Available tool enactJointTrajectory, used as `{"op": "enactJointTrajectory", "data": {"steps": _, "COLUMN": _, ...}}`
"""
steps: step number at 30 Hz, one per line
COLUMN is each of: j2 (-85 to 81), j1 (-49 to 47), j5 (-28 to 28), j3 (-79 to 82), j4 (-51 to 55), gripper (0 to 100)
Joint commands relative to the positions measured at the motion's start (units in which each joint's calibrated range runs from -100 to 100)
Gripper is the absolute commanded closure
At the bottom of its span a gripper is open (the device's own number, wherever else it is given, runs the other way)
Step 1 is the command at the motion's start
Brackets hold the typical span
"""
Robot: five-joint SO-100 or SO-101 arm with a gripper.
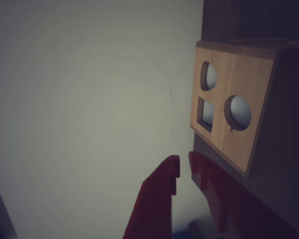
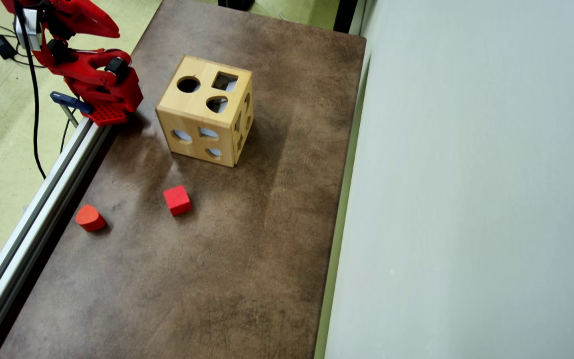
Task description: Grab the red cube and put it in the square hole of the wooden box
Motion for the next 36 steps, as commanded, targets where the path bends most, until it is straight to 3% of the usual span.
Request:
{"op": "enactJointTrajectory", "data": {"steps": 1, "j2": 0.9, "j1": -0.2, "j5": 0.0, "j3": -0.1, "j4": 0.5, "gripper": 95}}
{"op": "enactJointTrajectory", "data": {"steps": 7, "j2": 11.5, "j1": 0.4, "j5": 0.4, "j3": -3.5, "j4": 0.4, "gripper": 95}}
{"op": "enactJointTrajectory", "data": {"steps": 16, "j2": 49.4, "j1": 1.4, "j5": 0.5, "j3": -33.6, "j4": 0.4, "gripper": 95}}
{"op": "enactJointTrajectory", "data": {"steps": 21, "j2": 66.1, "j1": 13.3, "j5": 1.0, "j3": -43.7, "j4": 0.4, "gripper": 95}}
{"op": "enactJointTrajectory", "data": {"steps": 27, "j2": 82.7, "j1": 26.1, "j5": 11.5, "j3": -45.0, "j4": 0.4, "gripper": 95}}
{"op": "enactJointTrajectory", "data": {"steps": 36, "j2": 104.8, "j1": 31.6, "j5": 27.4, "j3": -44.2, "j4": 0.3, "gripper": 95}}
